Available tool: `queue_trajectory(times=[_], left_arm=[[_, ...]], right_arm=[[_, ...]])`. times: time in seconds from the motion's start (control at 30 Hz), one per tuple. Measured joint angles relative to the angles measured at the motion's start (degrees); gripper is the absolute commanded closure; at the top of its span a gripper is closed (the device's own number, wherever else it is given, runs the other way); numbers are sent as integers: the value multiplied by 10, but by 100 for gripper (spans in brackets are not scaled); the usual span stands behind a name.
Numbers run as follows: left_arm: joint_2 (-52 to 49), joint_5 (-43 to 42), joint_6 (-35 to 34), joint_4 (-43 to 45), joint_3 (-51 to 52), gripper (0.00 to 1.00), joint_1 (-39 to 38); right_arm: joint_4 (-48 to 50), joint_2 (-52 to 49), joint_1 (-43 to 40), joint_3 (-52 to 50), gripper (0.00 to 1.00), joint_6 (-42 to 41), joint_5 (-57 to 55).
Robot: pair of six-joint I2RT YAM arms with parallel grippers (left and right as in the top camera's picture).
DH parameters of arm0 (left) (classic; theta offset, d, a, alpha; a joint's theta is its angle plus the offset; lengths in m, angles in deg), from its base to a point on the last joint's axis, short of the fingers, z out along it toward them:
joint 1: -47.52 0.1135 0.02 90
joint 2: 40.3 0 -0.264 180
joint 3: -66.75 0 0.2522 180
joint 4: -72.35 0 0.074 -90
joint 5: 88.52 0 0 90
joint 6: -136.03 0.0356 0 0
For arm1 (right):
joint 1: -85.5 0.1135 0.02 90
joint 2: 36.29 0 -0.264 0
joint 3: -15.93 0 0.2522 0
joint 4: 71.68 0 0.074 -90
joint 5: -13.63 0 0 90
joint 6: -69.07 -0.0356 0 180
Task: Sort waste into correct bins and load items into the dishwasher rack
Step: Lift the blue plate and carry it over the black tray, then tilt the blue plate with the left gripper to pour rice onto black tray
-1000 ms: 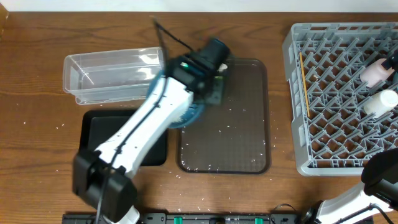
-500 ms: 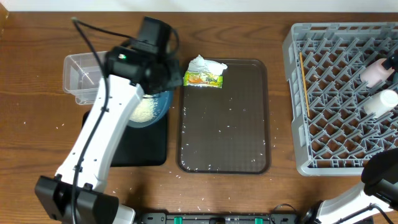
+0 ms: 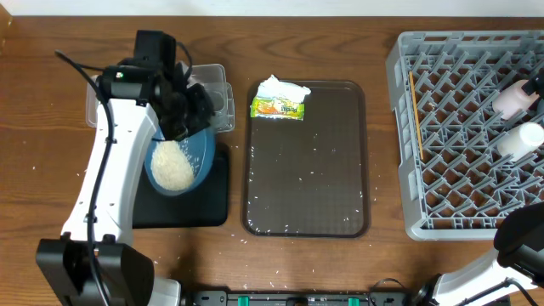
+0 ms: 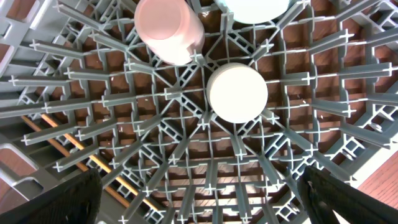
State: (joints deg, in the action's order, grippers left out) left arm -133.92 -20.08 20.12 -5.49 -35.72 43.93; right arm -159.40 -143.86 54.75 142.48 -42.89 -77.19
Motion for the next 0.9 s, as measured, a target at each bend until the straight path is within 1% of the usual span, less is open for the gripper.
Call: queue_trajectory(times=[0.13,0.33,0.53,0.73,0.9], left_arm=[[12,-19,0,0,22,94,13],[57,-55,0,5,30,94,17],[76,-124,0,21,49,94,23],[76,-163,3,32,90,94,61],[76,-213,21,40,113,94,97]], right_arm=[[0,0,0,0,1,0,0],[0,0,0,0,1,0,0],[0,0,0,0,1,0,0],[0,0,0,0,1,0,0],[0,0,0,0,1,0,0]])
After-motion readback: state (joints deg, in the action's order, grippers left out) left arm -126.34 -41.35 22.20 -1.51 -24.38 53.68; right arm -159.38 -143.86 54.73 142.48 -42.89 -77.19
